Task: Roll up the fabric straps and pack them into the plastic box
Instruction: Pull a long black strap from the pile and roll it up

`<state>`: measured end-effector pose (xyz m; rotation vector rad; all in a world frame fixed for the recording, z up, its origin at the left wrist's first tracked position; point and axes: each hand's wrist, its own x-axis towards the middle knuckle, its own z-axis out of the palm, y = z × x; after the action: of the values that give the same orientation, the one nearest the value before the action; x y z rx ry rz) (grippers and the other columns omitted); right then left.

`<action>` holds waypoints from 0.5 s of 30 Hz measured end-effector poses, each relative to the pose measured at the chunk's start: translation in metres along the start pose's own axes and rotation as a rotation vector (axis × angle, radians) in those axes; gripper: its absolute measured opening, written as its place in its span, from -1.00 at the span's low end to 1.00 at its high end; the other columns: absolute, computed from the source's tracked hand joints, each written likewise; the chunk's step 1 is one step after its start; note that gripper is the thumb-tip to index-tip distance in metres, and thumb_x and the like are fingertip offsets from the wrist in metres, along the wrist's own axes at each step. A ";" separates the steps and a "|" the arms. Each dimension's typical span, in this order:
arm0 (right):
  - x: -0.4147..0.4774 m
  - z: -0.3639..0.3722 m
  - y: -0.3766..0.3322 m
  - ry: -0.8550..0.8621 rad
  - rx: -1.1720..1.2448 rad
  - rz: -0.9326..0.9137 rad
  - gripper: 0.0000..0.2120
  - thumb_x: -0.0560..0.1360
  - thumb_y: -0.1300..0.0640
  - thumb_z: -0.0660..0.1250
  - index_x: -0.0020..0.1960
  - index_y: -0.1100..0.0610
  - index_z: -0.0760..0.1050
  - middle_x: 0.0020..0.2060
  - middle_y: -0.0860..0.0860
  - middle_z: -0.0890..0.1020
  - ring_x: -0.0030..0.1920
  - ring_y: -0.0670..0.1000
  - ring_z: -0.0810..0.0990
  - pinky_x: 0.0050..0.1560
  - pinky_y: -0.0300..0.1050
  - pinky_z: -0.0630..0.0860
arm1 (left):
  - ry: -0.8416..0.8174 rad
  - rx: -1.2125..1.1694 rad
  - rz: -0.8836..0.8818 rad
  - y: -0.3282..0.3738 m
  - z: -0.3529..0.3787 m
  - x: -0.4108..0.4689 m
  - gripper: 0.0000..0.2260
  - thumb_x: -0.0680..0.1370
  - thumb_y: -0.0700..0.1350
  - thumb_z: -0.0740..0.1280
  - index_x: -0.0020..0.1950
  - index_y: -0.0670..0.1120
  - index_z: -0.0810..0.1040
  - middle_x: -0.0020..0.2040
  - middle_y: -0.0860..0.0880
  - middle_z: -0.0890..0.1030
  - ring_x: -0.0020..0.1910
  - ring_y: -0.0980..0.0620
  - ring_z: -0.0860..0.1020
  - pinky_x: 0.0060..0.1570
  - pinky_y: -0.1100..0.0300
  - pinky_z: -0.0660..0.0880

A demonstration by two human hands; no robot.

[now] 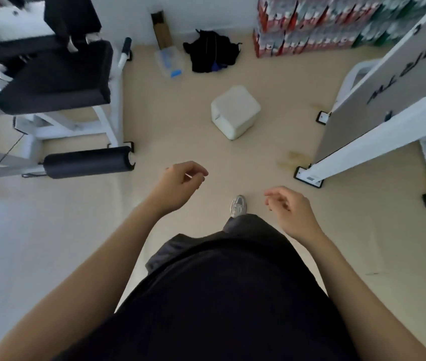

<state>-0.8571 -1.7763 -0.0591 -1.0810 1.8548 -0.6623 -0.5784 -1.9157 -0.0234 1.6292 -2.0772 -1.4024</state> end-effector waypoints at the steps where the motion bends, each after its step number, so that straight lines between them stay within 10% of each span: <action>1: 0.035 -0.011 -0.018 -0.015 0.005 -0.021 -0.77 0.66 0.19 0.33 0.11 -0.11 0.67 -0.07 -0.15 0.75 0.00 -0.09 0.72 0.20 0.05 0.66 | -0.033 0.040 -0.004 0.004 -0.006 0.018 -0.84 0.69 -0.06 0.32 0.15 0.09 0.69 0.01 0.14 0.72 -0.05 0.16 0.68 0.03 0.11 0.60; 15: 0.454 -0.060 -0.226 -0.146 0.086 -0.200 -0.79 0.63 0.08 0.27 0.17 -0.06 0.64 -0.12 -0.07 0.76 -0.08 -0.05 0.74 0.06 -0.14 0.64 | 0.036 -0.017 -0.142 0.035 -0.141 0.318 -0.85 0.68 -0.10 0.37 0.19 0.02 0.71 0.05 0.17 0.73 -0.01 0.21 0.66 0.08 0.31 0.55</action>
<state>-0.9285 -2.2815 -0.0441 -1.2346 1.5935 -0.7505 -0.6421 -2.2587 -0.0478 1.8127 -1.9594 -1.4171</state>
